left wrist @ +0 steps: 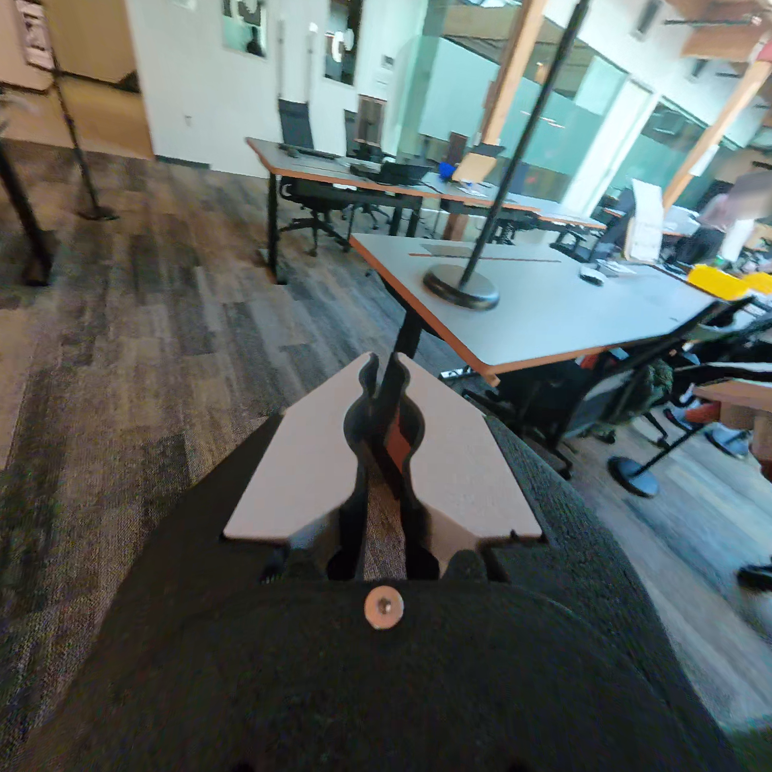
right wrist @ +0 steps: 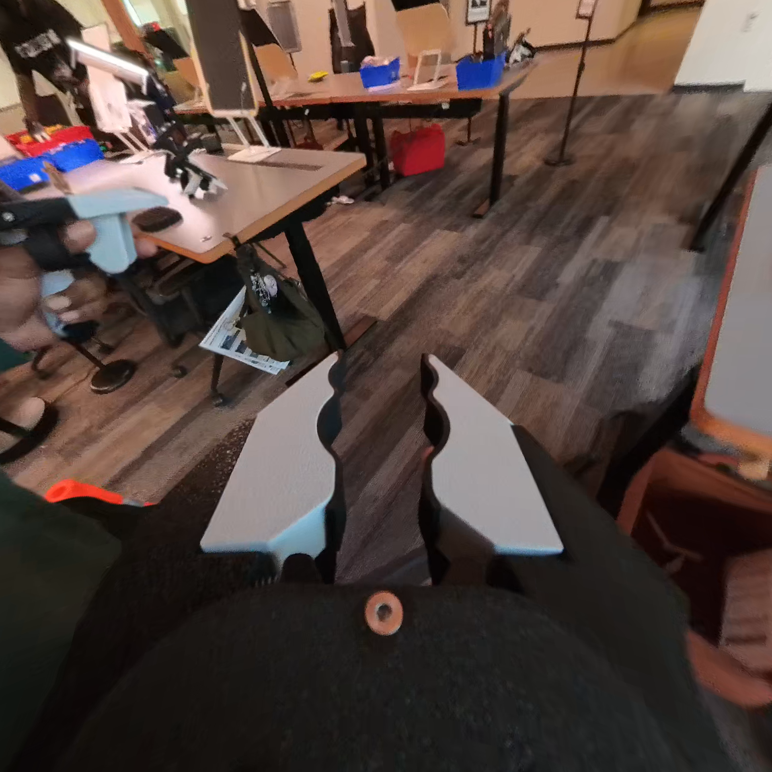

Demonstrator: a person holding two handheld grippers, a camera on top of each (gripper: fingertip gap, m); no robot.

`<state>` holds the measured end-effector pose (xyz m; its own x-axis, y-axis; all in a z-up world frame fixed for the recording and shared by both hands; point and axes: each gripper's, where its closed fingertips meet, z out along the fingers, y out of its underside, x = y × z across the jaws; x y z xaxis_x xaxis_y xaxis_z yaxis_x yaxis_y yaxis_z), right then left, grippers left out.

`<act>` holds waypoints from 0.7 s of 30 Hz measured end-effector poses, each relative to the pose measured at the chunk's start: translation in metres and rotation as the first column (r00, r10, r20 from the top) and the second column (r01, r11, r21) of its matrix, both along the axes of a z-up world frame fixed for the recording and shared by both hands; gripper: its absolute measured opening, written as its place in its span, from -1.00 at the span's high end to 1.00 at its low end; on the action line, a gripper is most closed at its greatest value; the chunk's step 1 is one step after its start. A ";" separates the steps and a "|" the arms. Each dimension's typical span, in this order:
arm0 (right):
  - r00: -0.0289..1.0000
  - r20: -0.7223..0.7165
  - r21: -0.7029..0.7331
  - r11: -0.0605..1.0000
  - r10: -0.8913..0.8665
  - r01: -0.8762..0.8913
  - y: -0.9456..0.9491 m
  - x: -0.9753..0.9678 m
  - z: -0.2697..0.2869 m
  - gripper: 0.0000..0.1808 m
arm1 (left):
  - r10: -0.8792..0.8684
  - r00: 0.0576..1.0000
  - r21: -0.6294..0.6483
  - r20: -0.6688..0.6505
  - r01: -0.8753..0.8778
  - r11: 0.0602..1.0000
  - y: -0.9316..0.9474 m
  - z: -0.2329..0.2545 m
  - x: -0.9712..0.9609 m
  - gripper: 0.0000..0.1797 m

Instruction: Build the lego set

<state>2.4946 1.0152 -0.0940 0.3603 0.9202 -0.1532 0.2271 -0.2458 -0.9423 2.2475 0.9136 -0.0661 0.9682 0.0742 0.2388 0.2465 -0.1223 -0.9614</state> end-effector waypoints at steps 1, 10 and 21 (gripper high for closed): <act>1.000 -0.007 0.016 1.000 0.016 -0.016 0.019 -0.011 0.005 0.64 | 0.032 0.999 -0.007 0.001 -0.032 0.999 0.004 -0.002 -0.010 0.97; 0.992 -0.031 -0.022 0.992 0.123 -0.123 0.139 -0.178 -0.017 0.86 | 0.244 0.970 -0.060 0.012 -0.243 0.968 0.074 -0.054 -0.156 1.00; 0.974 -0.017 0.064 0.972 0.228 -0.226 0.315 -0.431 0.027 1.00 | 0.220 0.968 0.114 -0.120 -0.207 0.972 0.281 0.047 -0.395 1.00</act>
<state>2.0640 1.3306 -0.0671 0.1380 0.9854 -0.0999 0.2471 -0.1319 -0.9600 1.8524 1.1947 -0.0190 0.9558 0.2647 0.1275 0.1276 0.0171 -0.9917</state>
